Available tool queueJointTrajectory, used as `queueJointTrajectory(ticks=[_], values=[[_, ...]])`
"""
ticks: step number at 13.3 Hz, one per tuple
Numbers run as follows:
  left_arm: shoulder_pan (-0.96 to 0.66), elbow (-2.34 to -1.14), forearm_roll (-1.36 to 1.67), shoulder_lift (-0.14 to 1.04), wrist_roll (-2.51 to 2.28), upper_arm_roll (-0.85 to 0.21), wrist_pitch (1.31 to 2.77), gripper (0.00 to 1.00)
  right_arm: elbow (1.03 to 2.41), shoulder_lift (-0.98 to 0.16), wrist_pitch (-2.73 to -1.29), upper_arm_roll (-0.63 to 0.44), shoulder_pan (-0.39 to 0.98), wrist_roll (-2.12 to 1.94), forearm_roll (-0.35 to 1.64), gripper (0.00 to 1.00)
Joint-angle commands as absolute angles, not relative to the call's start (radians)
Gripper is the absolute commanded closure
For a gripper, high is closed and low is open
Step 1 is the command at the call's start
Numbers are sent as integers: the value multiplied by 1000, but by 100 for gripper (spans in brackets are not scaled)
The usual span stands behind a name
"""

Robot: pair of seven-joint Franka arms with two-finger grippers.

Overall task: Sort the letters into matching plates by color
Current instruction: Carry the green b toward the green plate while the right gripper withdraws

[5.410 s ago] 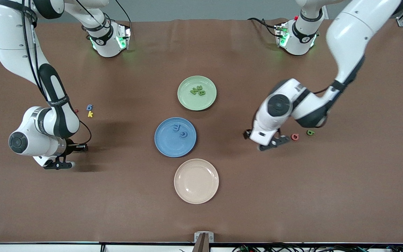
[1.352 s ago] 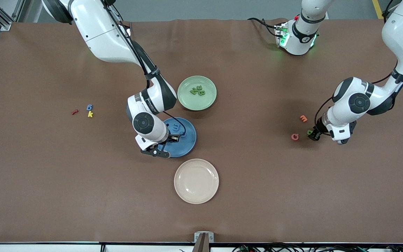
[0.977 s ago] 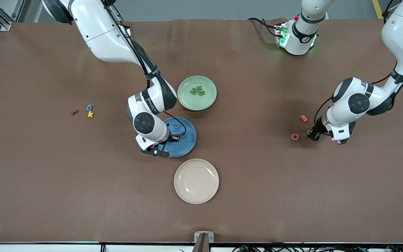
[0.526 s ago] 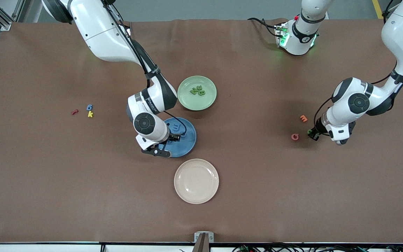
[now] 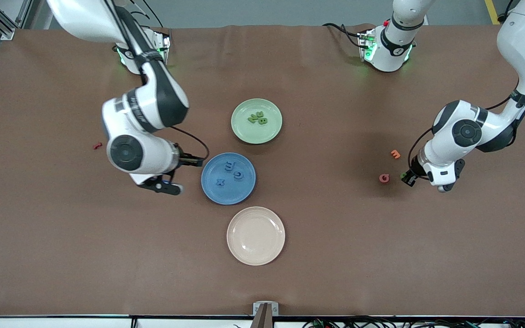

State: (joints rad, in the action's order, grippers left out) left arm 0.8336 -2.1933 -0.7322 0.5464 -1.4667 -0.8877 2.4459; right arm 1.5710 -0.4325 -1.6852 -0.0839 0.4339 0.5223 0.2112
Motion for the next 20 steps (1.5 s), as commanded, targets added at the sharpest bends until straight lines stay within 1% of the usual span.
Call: queueJointTrajectory(ticks=[1, 4, 5, 7, 10, 12, 14, 17, 18, 20], values=[[830, -2186, -753, 514, -1496, -968, 2367, 99, 1634, -370, -1642, -71, 345, 436, 200, 9], [825, -2186, -752, 522, -1627, -1101, 2338, 100, 1712, -312, -1643, -71, 269, 338, 137, 3], [789, -2187, -752, 522, -1670, -1129, 2323, 100, 1735, -299, -1646, -71, 243, 306, 126, 2], [642, -2183, -752, 525, -1767, -1127, 2275, 100, 1769, -285, -1655, -71, 197, 234, 91, 1], [435, -2129, -752, 566, -1960, -1111, 2272, 100, 1827, -256, -1687, -71, 124, 143, 63, 1], [294, -2100, -750, 574, -2060, -1071, 2272, 100, 1911, -223, -1776, -71, 75, 71, 45, 1], [116, -2057, -747, 583, -2158, -988, 2273, 100, 2023, -184, -1900, -71, 32, 11, 23, 1], [-157, -1961, -747, 646, -2310, -838, 2273, 100, 2178, -137, -2072, -71, -27, -75, 21, 1], [-235, -1930, -746, 658, -2342, -787, 2272, 100, 2231, -120, -2132, -72, -40, -87, 21, 1], [-354, -1861, -736, 689, -2377, -720, 2272, 99, 2296, -115, -2201, -72, -57, -98, 21, 1]])
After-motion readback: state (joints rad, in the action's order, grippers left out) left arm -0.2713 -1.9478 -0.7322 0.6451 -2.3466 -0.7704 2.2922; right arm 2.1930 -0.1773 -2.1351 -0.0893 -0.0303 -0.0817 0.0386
